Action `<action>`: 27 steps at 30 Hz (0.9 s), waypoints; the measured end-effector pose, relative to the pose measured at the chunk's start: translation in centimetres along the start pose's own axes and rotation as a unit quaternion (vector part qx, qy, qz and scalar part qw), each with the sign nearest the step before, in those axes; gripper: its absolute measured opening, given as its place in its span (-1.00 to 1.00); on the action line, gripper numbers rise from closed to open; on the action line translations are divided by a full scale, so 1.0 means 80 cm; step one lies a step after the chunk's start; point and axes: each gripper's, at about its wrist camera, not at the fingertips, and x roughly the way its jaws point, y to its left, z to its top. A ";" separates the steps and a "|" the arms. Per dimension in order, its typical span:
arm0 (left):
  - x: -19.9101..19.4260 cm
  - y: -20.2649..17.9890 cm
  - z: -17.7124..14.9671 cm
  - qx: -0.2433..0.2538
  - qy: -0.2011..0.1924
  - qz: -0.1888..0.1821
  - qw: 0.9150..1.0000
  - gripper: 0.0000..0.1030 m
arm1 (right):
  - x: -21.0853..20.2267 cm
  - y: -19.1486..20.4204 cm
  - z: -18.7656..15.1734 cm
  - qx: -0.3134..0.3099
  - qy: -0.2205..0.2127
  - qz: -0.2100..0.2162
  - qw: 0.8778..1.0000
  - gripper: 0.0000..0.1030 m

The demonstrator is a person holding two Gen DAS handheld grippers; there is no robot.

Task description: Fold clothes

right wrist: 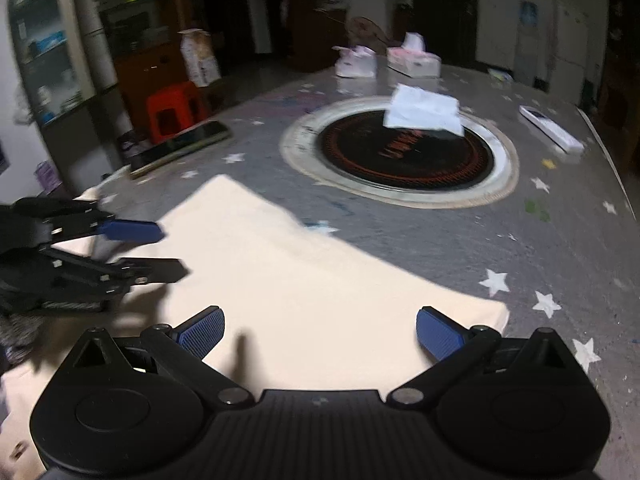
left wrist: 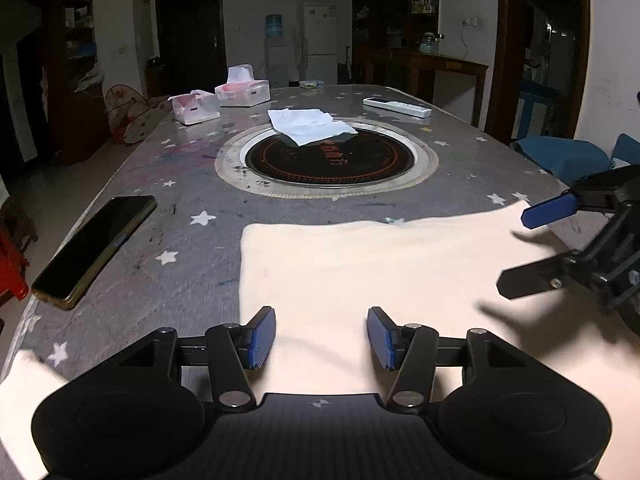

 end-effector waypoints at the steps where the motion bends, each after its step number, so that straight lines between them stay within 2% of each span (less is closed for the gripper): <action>1: -0.007 -0.003 -0.003 0.002 -0.003 0.000 1.000 0.07 | -0.006 0.010 -0.007 -0.008 0.001 0.004 1.000 1.00; 5: -0.043 -0.011 -0.025 0.006 -0.016 -0.001 1.000 0.08 | -0.026 0.050 -0.035 -0.046 0.008 0.019 0.999 1.00; 13: -0.110 0.009 -0.073 -0.029 -0.030 0.016 0.999 0.08 | -0.056 0.109 -0.094 -0.108 0.002 0.011 0.994 1.00; 18: -0.112 0.042 -0.093 -0.061 -0.015 0.037 0.997 0.10 | -0.061 0.112 -0.109 -0.079 -0.004 0.003 0.997 1.00; 20: -0.116 0.053 -0.101 -0.070 -0.017 0.034 0.997 0.17 | -0.063 0.109 -0.115 -0.060 -0.009 0.001 0.998 1.00; 25: -0.136 0.078 -0.108 -0.091 -0.037 0.020 0.995 0.17 | -0.065 0.109 -0.120 -0.048 -0.020 -0.009 0.999 1.00; 27: -0.140 0.091 -0.104 -0.094 -0.042 0.050 0.993 0.17 | -0.065 0.110 -0.122 -0.048 -0.024 -0.011 0.998 1.00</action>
